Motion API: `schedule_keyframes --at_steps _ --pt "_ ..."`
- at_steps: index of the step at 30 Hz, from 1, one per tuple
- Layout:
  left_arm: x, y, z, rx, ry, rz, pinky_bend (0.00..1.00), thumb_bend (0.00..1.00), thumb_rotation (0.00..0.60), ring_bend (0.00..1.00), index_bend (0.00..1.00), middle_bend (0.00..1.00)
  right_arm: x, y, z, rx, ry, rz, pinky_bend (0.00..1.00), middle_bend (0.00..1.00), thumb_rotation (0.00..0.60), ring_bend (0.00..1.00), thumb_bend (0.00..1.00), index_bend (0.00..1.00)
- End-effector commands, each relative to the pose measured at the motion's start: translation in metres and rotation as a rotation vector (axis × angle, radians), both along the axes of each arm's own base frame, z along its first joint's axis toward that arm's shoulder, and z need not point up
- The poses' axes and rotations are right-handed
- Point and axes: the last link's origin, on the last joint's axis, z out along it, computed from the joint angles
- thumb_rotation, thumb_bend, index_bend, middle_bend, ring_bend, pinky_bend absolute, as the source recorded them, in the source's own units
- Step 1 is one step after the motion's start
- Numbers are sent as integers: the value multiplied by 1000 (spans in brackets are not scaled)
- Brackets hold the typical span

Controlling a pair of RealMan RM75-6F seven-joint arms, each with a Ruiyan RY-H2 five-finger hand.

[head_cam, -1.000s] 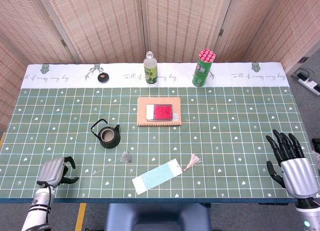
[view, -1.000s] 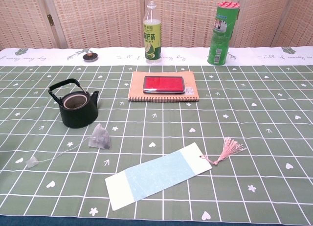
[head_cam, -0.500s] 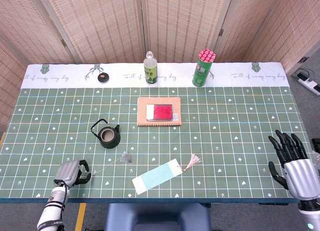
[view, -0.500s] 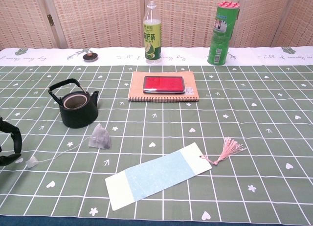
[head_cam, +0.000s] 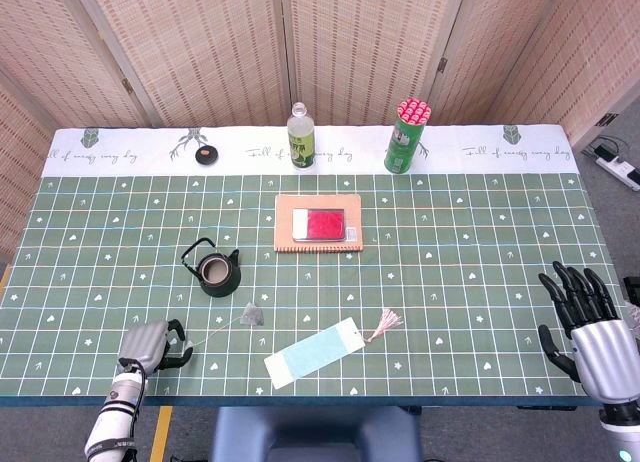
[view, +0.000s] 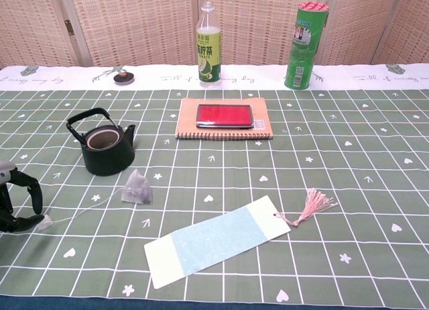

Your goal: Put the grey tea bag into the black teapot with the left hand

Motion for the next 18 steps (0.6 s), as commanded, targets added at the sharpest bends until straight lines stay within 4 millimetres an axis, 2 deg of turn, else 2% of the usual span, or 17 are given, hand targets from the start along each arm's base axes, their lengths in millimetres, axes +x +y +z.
schedule_keyframes --at_steps 1,8,14,18 --pt "0 -1 -3 -6 0 -7 1000 329 424 1000 420 1000 0 0 0 0 2 0 0 0 600 0 509 0" --pt "-3 1 -9 -5 16 -51 1000 328 425 1000 418 1000 1 1 0 2 -2 2 0 0 600 0 509 0" --pt "-7 2 -13 -4 30 -85 1000 328 526 1000 424 1000 0 1 0 3 -1 -2 0 0 600 0 510 0" --pt "-9 2 -16 -7 21 -82 1000 328 535 1000 427 1000 0 1 1 -2 -1 -3 0 0 600 0 510 0"
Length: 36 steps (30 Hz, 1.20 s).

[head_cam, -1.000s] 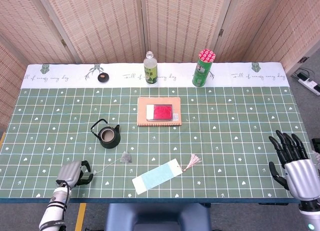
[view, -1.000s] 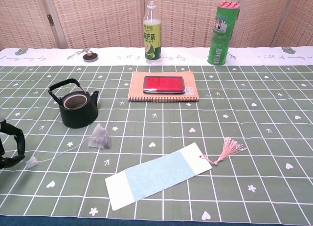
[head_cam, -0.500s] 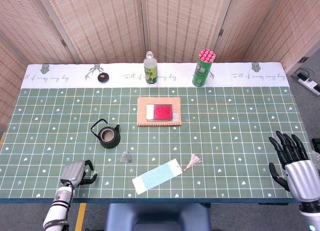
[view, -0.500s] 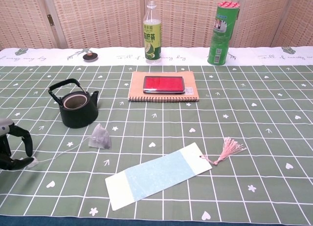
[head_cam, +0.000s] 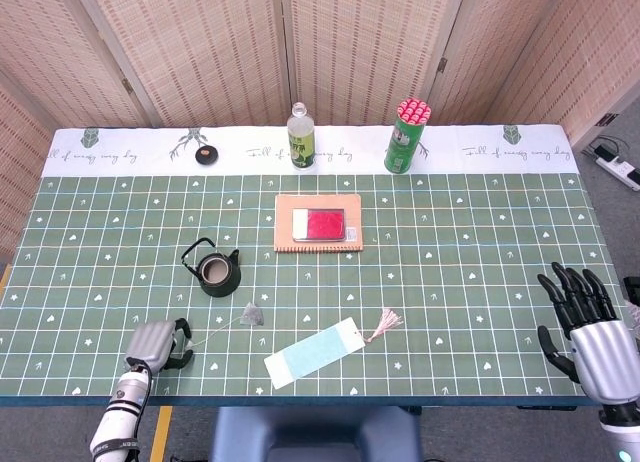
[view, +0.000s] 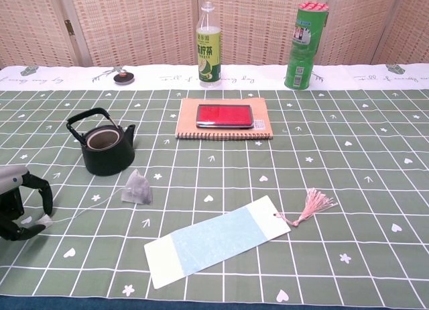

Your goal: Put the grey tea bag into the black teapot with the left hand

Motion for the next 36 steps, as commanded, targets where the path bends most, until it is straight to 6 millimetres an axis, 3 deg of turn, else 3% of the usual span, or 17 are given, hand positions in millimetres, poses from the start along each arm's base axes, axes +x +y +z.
schedule_keyframes --at_steps 1,24,36 --pt "-1 0 -2 -4 -7 2 1000 328 536 1000 429 1000 0 0 0 -1 0 0 0 0 600 0 510 0" --pt "-9 5 -4 -14 -30 -10 1000 333 546 1000 524 1000 -2 0 0 -2 8 -12 0 0 600 0 509 0" --pt "-14 6 -3 -18 -35 -17 1000 434 567 1000 593 1000 -2 -2 -2 -8 14 -18 0 0 600 0 510 0"
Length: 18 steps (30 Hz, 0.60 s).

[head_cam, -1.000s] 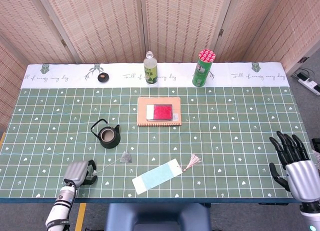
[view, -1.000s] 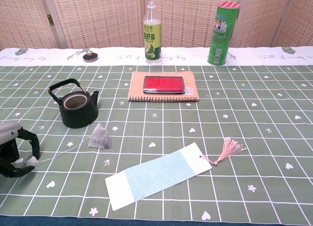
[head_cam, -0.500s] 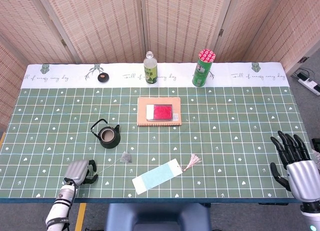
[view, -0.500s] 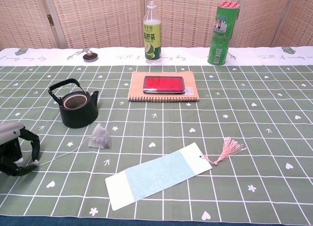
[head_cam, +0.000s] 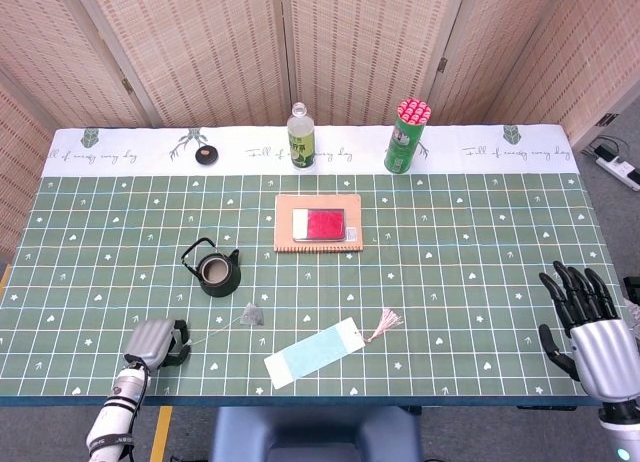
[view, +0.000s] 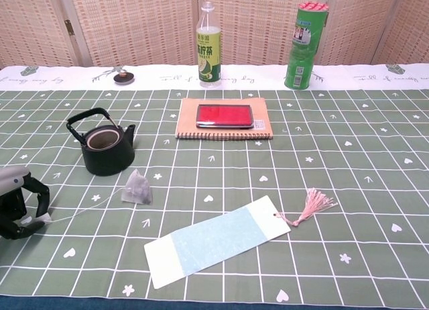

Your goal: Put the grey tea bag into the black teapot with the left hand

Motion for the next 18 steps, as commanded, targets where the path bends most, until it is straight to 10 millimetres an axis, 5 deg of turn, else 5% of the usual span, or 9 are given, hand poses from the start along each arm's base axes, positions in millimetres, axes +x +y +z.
schedule_keyframes --at_steps 1,18 --pt "-1 0 -1 -8 -5 3 1000 438 565 1000 593 1000 0 0 0 -2 1 -1 0 0 600 0 510 0" --pt "15 21 23 90 -60 -62 1000 490 583 1000 620 1000 -1 -2 0 0 -4 -5 0 0 600 0 509 0"
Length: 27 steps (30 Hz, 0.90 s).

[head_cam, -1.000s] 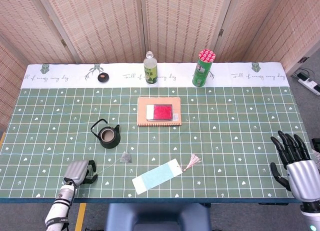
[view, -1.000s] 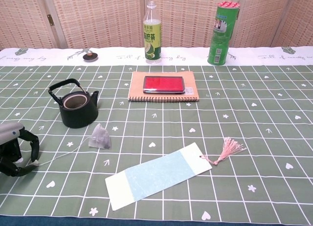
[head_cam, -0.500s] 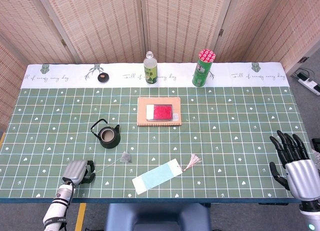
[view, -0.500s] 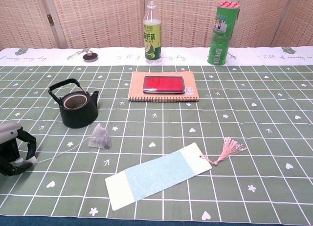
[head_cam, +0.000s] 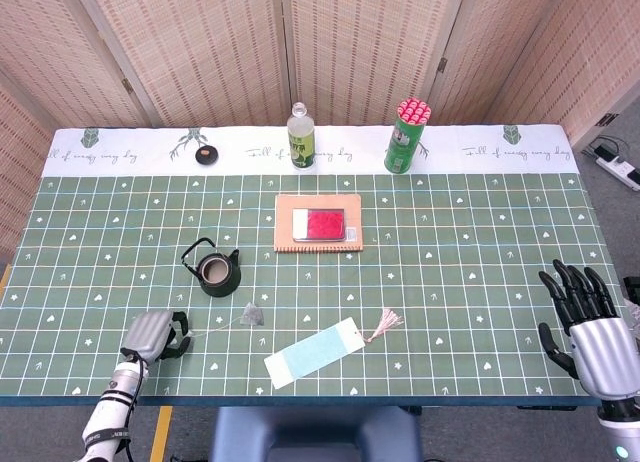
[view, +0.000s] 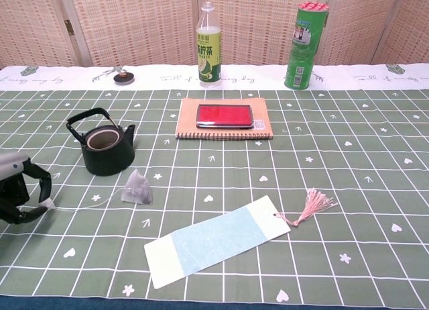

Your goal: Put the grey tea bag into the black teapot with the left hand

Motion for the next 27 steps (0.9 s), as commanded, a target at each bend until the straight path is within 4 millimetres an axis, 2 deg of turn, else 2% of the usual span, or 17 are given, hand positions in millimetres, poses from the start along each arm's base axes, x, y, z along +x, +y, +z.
schedule_keyframes --at_steps 1,9,21,27 --pt "11 11 12 50 -12 -34 1000 490 585 1000 621 1000 0 0 1 -4 -5 1 0 0 600 0 509 0" --pt "48 39 45 175 -26 -125 1000 490 596 1000 621 1000 -2 -2 5 -9 -20 -8 0 0 600 0 509 0" --pt "102 81 65 217 59 -243 1000 493 600 1000 598 1000 -9 -8 13 -18 -49 -44 0 0 600 0 509 0" --pt "120 99 78 253 89 -262 1000 507 600 1000 597 1000 -13 -12 17 -25 -64 -64 0 0 600 0 509 0"
